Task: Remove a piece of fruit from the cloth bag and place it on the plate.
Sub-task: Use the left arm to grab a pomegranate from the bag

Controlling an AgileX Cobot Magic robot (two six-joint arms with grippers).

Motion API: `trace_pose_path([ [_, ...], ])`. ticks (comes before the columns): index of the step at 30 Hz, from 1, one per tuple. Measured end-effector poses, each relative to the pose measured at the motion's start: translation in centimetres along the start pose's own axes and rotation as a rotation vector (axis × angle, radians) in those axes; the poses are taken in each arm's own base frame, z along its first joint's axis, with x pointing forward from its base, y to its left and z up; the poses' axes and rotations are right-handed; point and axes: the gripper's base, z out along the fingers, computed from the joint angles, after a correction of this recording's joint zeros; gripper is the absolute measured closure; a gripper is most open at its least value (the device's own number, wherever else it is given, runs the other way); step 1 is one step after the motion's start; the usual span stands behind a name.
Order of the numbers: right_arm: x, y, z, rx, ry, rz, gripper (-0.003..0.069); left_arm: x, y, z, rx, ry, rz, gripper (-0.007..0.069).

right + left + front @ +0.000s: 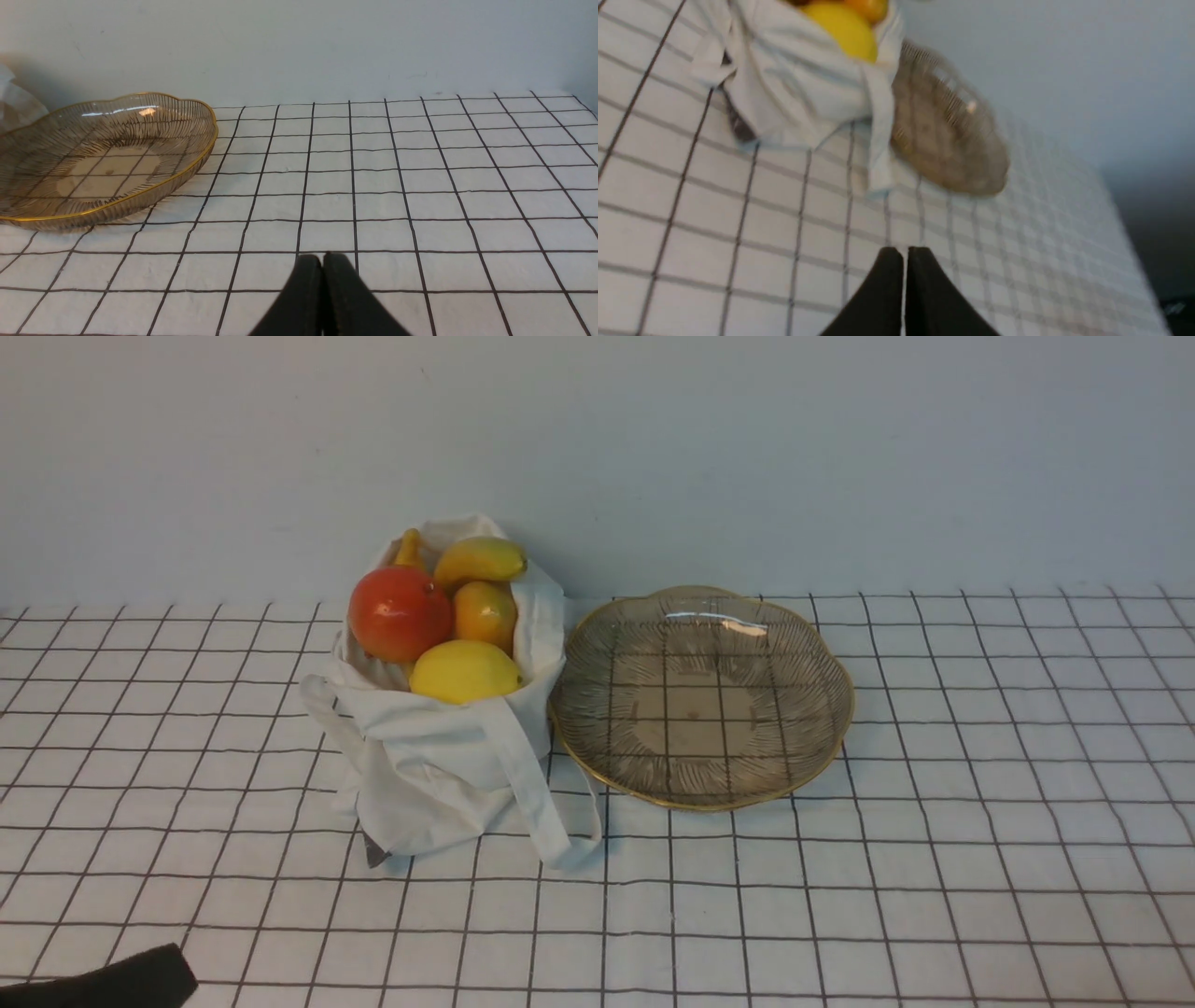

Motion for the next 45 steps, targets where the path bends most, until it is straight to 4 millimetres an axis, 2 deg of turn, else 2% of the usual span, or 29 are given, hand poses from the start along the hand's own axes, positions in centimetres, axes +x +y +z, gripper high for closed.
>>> trace_pose_path([
  [1, 0.0, 0.0, 0.0, 0.000, 0.000, 0.000, 0.0673, -1.2, -0.4, 0.6, -0.078, 0.126, 0.069, 0.0632],
  [2, 0.0, 0.0, 0.0, 0.000, 0.000, 0.000, 0.0673, -1.3, -0.4, 1.0, -0.095, 0.164, 0.077, 0.0632],
  [3, 0.0, 0.0, 0.0, 0.000, 0.000, 0.000, 0.0673, -2.7, -0.5, 2.0, -0.169, 0.288, 0.139, 0.0632],
  [6, 0.0, 0.0, 0.0, 0.000, 0.000, 0.000, 0.0673, -4.4, -0.5, 3.8, -0.230, 0.405, 0.181, 0.0631],
  [9, 0.0, 0.0, 0.0, 0.000, 0.000, 0.000, 0.0673, -6.9, -0.9, 6.0, -0.261, 0.469, 0.219, 0.0629],
  [10, 0.0, 0.0, 0.0, 0.000, 0.000, 0.000, 0.0673, -8.5, -1.3, 7.2, -0.264, 0.483, 0.240, 0.0621],
  [13, 0.0, 0.0, 0.0, 0.000, 0.000, 0.000, 0.0673, -11.2, -2.0, 9.3, -0.261, 0.463, 0.259, 0.0581],
  [16, 0.0, 0.0, 0.0, 0.000, 0.000, 0.000, 0.0673, -13.6, -2.7, 11.0, -0.255, 0.429, 0.271, 0.0510],
  [18, 0.0, 0.0, 0.0, 0.000, 0.000, 0.000, 0.0673, -15.3, -3.0, 12.6, -0.253, 0.421, 0.273, 0.0417],
  [19, 0.0, 0.0, 0.0, 0.000, 0.000, 0.000, 0.0673, -15.7, -3.0, 13.2, -0.256, 0.426, 0.271, 0.0399],
  [20, 0.0, 0.0, 0.0, 0.000, 0.000, 0.000, 0.0673, -16.6, -3.1, 14.1, -0.254, 0.416, 0.273, 0.0328],
  [21, 0.0, 0.0, 0.0, 0.000, 0.000, 0.000, 0.0673, -17.0, -3.2, 14.6, -0.254, 0.413, 0.273, 0.0309],
  [23, 0.0, 0.0, 0.0, 0.000, 0.000, 0.000, 0.0673, -18.0, -3.1, 16.5, -0.253, 0.412, 0.276, 0.0211],
  [24, 0.0, 0.0, 0.0, 0.000, 0.000, 0.000, 0.0673, -17.9, -3.1, 16.5, -0.252, 0.413, 0.277, 0.0211],
  [25, 0.0, 0.0, 0.0, 0.000, 0.000, 0.000, 0.0673, -18.6, -3.1, 18.0, -0.249, 0.408, 0.293, 0.0144],
  [28, 0.0, 0.0, 0.0, 0.000, 0.000, 0.000, 0.0673, -19.7, -3.2, 21.3, -0.234, 0.402, 0.341, 0.0029],
  [29, 0.0, 0.0, 0.0, 0.000, 0.000, 0.000, 0.0673, -19.8, -3.4, 21.3, -0.231, 0.395, 0.346, 0.0018],
  [32, 0.0, 0.0, 0.0, 0.000, 0.000, 0.000, 0.0673, -20.6, -2.8, 24.7, -0.219, 0.377, 0.369, -0.0041],
  [38, 0.0, 0.0, 0.0, 0.000, 0.000, 0.000, 0.0673, -20.8, -0.8, 29.1, -0.234, 0.370, 0.367, -0.0041],
  [45, 0.0, 0.0, 0.0, 0.000, 0.000, 0.000, 0.0673, -20.0, 1.1, 32.1, -0.247, 0.357, 0.337, 0.0023],
])
